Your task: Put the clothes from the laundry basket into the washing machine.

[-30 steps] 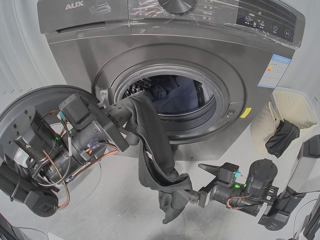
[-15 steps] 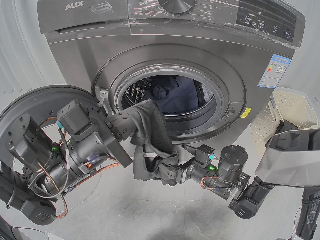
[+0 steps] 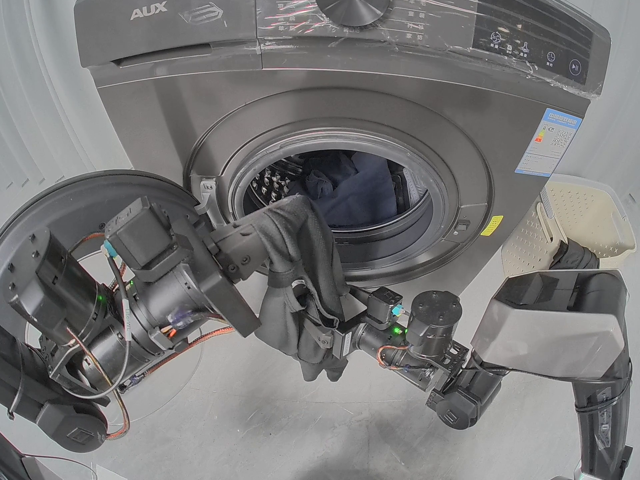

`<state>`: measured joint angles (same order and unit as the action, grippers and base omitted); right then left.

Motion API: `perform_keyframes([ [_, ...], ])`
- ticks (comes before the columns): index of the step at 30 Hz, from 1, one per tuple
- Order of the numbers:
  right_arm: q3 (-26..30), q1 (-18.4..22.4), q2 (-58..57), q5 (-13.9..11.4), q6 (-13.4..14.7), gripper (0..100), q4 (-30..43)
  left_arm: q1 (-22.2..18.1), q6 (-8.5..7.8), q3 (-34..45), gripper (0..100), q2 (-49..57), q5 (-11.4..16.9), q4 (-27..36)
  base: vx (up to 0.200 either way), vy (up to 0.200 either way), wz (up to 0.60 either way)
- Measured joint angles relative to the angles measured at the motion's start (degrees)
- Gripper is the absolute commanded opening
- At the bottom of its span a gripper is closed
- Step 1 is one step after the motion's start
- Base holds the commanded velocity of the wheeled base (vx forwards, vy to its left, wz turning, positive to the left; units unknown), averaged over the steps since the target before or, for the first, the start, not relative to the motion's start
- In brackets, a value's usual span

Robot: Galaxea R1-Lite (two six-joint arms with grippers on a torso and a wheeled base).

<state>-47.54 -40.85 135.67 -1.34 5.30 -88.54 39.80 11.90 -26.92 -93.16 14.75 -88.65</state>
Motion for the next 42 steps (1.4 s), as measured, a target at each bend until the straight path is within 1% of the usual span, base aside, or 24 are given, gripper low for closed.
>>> perform_keyframes([
  [7, -0.85, 0.2, 0.83, 0.09, 0.05, 0, -0.13, -0.33, 0.24, -0.32, 0, 0.13, -0.13, 0.0, 0.0, 0.0, 0.0],
  [10, -0.33, 1.16, 0.16, 0.33, 0.05, 0, -0.13, -1.0, 0.39, -0.5, 0, 0.05, -0.37, 0.07, 0.0, 0.0, 0.0],
  [18, 2.97, 5.28, -5.49, 0.96, 0.11, 0, -0.06, -6.01, 0.0, 1.04, 0, -1.88, -0.17, 0.05, 0.0, 0.0, 0.0],
  [22, 3.78, 6.49, -9.37, 1.37, 0.13, 0, -0.02, -7.09, -0.52, 4.1, 0, -4.5, -0.02, 0.09, 0.0, 0.0, 0.0],
  [25, 4.06, 6.31, -11.8, 1.67, 0.16, 0, 0.05, -7.53, -1.48, 6.03, 0, -6.86, 0.05, 0.09, 0.0, 0.0, 0.0],
  [28, 4.11, 5.13, -13.81, 2.27, 0.16, 0, 0.05, -8.13, -2.76, 7.88, 0, -9.16, 0.51, 0.09, 0.0, 0.0, 0.0],
  [31, 4.16, 3.36, -15.47, 2.65, 0.22, 0, 0.05, -8.58, -4.79, 9.97, 0, -11.72, 1.87, 0.07, 0.0, 0.0, 0.0],
  [35, 4.16, 1.08, -16.92, 3.17, 0.35, 0, 0.11, -8.87, -8.18, 11.87, 0, -14.84, 2.54, 0.02, 0.0, 0.0, 0.0],
  [37, 4.16, 0.48, -17.35, 3.68, 0.57, 0, 0.13, -8.87, -8.73, 12.31, 0, -15.98, 2.62, 0.0, 0.0, 0.0, 0.0],
  [42, 4.13, -0.1, -17.83, 3.88, 0.94, 0, 0.05, -8.96, -8.89, 12.57, 0, -17.46, 2.65, -0.02, 0.0, 0.0, 0.0],
])
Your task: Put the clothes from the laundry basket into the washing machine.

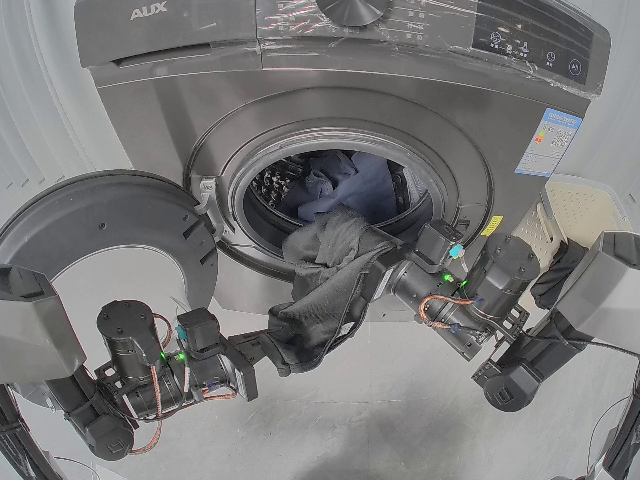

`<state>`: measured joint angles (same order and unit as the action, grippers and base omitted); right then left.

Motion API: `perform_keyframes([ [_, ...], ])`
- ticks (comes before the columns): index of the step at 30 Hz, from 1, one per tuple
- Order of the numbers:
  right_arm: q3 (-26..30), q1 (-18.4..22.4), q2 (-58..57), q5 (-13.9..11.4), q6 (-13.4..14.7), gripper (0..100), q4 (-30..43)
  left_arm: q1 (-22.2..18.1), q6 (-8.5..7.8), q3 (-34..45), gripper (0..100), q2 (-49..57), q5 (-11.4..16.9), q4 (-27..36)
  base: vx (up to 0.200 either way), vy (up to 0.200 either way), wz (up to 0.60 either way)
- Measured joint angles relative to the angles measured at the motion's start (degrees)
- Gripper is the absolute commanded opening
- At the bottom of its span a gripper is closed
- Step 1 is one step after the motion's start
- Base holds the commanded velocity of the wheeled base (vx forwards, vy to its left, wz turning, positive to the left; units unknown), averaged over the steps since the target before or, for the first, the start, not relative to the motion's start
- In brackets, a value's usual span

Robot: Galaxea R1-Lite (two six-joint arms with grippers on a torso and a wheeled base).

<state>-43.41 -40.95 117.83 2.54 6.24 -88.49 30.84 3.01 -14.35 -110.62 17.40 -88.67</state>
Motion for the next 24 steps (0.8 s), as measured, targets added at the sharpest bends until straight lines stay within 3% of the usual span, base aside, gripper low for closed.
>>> perform_keyframes([
  [1, 0.0, -0.11, -0.06, 0.02, 0.11, 0, -0.02, 0.0, 0.0, -0.06, 0, -0.16, 0.0, 0.0, 0.0, 0.0, 0.0],
  [2, 0.02, -0.21, -0.11, 0.02, 0.24, 0, -0.02, 0.0, 0.0, -0.12, 100, -0.29, 0.01, 0.0, 0.0, 0.0, 0.0],
  [13, -0.16, -1.22, -0.46, 0.2, 1.04, 0, -0.07, -0.04, 0.22, 0.07, 100, -0.51, 0.91, 0.0, 0.0, 0.0, 0.0],
  [24, -1.49, 1.18, -0.55, 0.44, 1.11, 0, 0.0, 1.32, 0.0, 6.28, 100, 0.54, 0.8, 0.02, 0.0, 0.0, 0.0],
])
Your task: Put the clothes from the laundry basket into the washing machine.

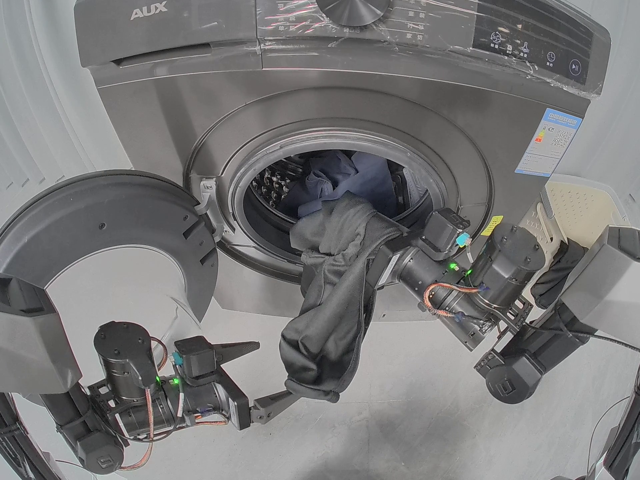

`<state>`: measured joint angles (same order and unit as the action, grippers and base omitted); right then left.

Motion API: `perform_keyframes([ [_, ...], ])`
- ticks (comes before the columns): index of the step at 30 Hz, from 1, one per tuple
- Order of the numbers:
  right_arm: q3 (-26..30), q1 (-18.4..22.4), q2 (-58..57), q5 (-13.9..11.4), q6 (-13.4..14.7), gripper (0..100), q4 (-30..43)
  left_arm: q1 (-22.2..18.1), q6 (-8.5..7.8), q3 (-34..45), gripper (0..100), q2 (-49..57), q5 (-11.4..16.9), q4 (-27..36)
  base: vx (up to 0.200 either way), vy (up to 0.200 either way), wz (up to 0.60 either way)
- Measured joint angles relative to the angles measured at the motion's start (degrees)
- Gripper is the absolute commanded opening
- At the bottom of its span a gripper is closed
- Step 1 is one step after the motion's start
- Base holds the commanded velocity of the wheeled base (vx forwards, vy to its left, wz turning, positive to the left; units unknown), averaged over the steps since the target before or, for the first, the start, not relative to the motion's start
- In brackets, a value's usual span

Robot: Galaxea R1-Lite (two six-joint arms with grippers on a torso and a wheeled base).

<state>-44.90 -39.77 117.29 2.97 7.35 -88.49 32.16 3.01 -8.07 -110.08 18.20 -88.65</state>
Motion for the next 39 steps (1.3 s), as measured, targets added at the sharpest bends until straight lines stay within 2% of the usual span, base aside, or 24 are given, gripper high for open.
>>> perform_keyframes([
  [8, -0.85, 0.66, -0.04, 1.67, 0.04, 0, 0.2, 0.17, -0.34, 5.68, 100, 2.86, 0.07, 0.07, 0.0, 0.0, 0.0],
  [15, -1.66, 0.16, -0.04, 1.87, 0.04, 0, 1.01, 0.5, -0.66, 5.95, 100, 3.74, 0.07, 0.05, 0.0, 0.0, 0.0],
  [23, -1.46, -0.44, -0.04, 1.91, 0.04, 0, 1.07, 1.0, -0.22, -5.53, 100, 0.57, 0.0, -0.04, 0.0, 0.0, 0.0],
  [31, -1.32, -1.49, -0.04, 1.95, -0.02, 0, 1.12, 1.49, -0.17, -17.37, 100, -7.01, 0.11, 0.0, 0.0, 0.0, 0.0],
  [39, -1.16, -2.73, -0.02, 2.08, -0.05, 0, 1.12, 1.71, -0.15, -25.75, 100, -13.92, 1.63, 0.0, 0.0, 0.0, 0.0],
])
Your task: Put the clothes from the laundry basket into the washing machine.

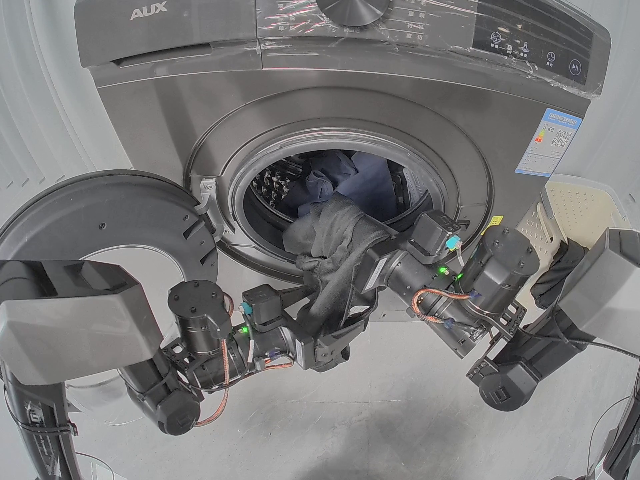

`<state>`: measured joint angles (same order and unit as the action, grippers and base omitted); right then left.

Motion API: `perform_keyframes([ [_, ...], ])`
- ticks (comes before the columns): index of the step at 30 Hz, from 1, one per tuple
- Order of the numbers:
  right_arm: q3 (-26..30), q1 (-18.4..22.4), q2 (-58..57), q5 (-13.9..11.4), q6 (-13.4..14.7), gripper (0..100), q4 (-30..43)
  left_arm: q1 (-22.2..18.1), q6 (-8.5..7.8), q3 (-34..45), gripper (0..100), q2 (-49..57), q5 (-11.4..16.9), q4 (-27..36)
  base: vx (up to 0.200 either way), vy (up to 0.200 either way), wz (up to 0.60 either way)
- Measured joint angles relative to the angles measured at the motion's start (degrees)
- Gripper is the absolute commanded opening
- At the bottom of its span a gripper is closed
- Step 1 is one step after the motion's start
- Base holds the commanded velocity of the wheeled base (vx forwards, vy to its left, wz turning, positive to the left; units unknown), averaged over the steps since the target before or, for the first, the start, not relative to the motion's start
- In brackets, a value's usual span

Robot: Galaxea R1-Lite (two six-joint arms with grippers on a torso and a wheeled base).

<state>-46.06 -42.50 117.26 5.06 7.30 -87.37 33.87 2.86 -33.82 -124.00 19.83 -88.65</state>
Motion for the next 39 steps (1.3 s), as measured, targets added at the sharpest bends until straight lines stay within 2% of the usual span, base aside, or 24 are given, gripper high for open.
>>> perform_keyframes([
  [5, 0.74, -0.96, 0.0, 0.11, 0.02, 0, -0.07, -0.33, 0.06, -6.1, 100, -3.61, -0.44, 0.05, 0.0, 0.0, 0.0],
  [16, 3.78, -4.06, -1.3, 1.94, 0.06, 0, -0.11, -1.38, 0.28, -16.53, 100, -10.56, -7.19, 0.13, 0.0, 0.0, 0.0],
  [17, 4.0, -4.22, -1.52, 1.97, 0.09, 0, -0.11, -1.51, 0.26, -17.03, 0, -11.01, -7.77, 0.09, 0.0, 0.0, 0.0],
  [23, 5.32, -4.44, -2.68, 2.05, 0.16, 0, -0.11, -2.45, 0.46, -19.7, 0, -12.69, -10.2, 0.0, 0.0, 0.0, 0.0],
  [27, 6.23, -4.08, -3.45, 2.08, 0.33, 0, -0.13, -3.22, 1.87, -21.72, 0, -12.79, -11.76, -0.06, 0.0, 0.0, 0.0],
  [34, 7.75, -1.4, -4.22, 2.52, 0.79, 0, -0.05, -3.89, 2.5, -21.33, 0, -10.23, -12.18, 0.05, 0.0, 0.0, 0.0],
  [39, 8.61, 1.51, -3.97, 2.79, 0.9, 0, 0.22, -3.66, 2.57, -16.85, 0, -5.72, -12.14, 0.09, 0.0, 0.0, 0.0],
])
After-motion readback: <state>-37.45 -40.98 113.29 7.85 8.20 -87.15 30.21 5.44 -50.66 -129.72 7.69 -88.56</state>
